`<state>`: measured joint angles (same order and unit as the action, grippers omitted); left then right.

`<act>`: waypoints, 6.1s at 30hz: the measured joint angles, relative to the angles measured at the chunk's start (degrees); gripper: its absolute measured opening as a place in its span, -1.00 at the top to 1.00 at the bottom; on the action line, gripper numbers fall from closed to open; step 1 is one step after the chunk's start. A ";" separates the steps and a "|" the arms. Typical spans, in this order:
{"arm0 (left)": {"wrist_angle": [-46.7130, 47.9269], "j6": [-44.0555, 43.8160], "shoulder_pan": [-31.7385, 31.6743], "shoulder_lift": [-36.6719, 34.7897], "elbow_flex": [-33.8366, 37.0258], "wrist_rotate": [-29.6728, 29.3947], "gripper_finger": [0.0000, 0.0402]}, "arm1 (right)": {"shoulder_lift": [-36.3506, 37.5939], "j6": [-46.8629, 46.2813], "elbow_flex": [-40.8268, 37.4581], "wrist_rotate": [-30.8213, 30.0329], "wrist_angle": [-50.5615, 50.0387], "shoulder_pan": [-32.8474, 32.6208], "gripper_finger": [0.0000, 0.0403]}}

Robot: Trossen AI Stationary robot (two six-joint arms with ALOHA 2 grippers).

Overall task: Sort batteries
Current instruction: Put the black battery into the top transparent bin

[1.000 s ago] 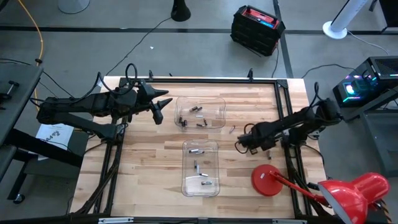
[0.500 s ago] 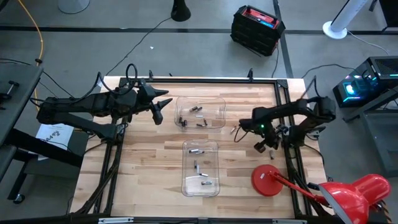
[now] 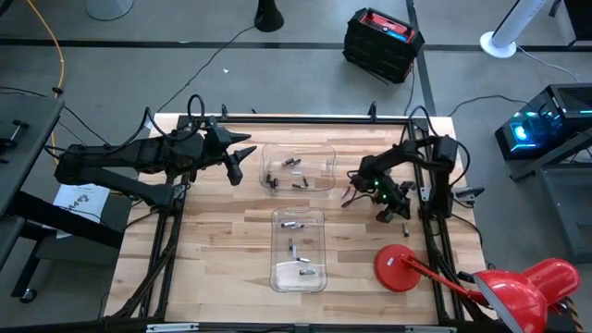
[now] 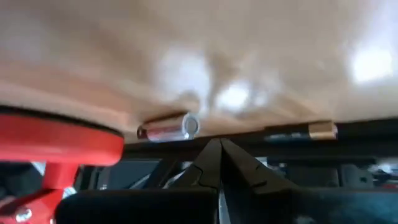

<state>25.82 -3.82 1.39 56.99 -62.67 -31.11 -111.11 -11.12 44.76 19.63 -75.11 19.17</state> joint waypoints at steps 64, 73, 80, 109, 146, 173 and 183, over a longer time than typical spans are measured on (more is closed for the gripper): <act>-0.20 -2.01 -0.02 0.00 0.00 -4.35 0.21 | 13.13 -26.39 -1.96 -36.78 1.07 13.35 1.00; 0.00 -1.85 -0.02 0.00 0.00 -4.33 0.21 | 13.14 -31.57 -4.86 -34.42 6.11 12.63 1.00; 0.02 -1.48 -0.02 0.00 0.00 -4.33 0.21 | 13.40 -32.97 -3.88 -34.51 4.94 10.20 1.00; 0.33 -1.43 -0.21 -0.02 0.00 -4.33 0.21 | 17.81 -40.36 8.65 -35.73 7.26 4.06 1.00; 10.01 -32.59 9.49 0.33 10.49 -1.19 0.21 | -0.09 -55.80 17.01 -16.48 58.81 -56.03 1.00; 3.45 -32.56 10.84 0.33 10.49 -4.00 0.21 | 8.18 -44.20 20.85 -22.11 41.74 -56.04 0.44; 3.41 -32.56 10.84 0.33 10.49 -4.04 0.21 | 7.35 -38.79 20.89 -28.78 30.40 -50.39 -0.05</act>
<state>29.23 -36.38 12.23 57.32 -52.18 -35.16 -103.76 -49.91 65.65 -9.15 -44.71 -31.22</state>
